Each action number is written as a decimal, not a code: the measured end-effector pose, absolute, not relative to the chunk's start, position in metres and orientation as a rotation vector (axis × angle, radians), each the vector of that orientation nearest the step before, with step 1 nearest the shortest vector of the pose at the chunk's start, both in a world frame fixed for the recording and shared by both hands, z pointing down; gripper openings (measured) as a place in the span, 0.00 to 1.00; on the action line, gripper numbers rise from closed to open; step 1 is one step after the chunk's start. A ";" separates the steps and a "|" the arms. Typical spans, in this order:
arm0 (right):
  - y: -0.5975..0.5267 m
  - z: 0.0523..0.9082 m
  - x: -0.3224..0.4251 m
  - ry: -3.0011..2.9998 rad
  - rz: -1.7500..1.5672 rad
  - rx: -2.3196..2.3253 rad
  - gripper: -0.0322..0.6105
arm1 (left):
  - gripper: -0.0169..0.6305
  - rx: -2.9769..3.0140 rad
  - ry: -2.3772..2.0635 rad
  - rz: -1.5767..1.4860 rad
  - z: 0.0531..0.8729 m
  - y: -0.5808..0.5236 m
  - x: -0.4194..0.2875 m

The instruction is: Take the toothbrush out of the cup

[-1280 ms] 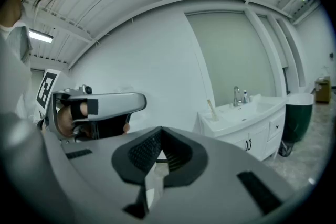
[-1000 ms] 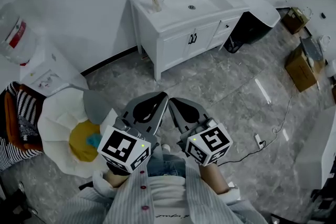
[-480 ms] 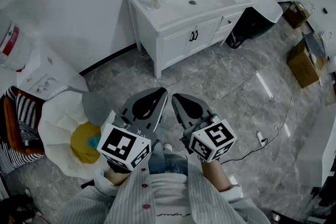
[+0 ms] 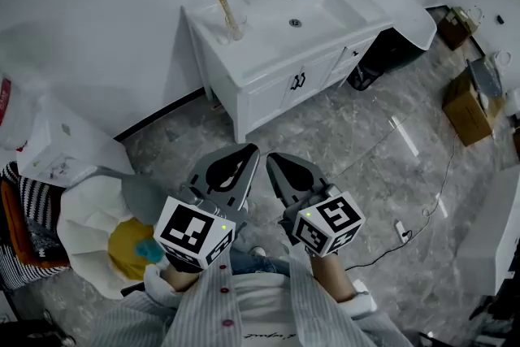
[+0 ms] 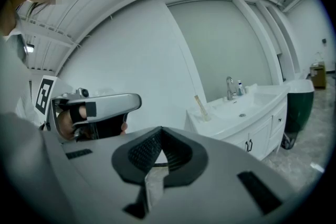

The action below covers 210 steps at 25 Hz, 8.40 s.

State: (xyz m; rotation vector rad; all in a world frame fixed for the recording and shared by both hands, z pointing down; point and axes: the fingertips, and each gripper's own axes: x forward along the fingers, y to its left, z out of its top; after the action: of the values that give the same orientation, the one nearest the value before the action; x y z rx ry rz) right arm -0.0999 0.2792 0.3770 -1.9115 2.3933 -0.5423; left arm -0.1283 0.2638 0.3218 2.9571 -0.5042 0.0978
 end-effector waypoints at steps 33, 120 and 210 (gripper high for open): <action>0.087 0.405 -0.023 2.335 -0.668 -1.911 0.07 | 0.06 2.912 -0.618 0.126 0.341 0.060 -0.092; -0.206 0.399 0.108 2.885 -0.731 -1.287 0.07 | 0.18 2.588 -1.277 0.185 0.375 -0.201 0.032; -0.237 0.467 0.110 2.905 -1.058 -1.325 0.07 | 0.12 2.460 -1.074 0.490 0.511 -0.257 0.058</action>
State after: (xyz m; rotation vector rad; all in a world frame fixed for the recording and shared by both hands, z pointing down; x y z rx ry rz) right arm 0.1099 -0.2367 0.4668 -1.3251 2.9047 -1.0581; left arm 0.0578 -0.2573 0.5109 2.4597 -1.0741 0.4897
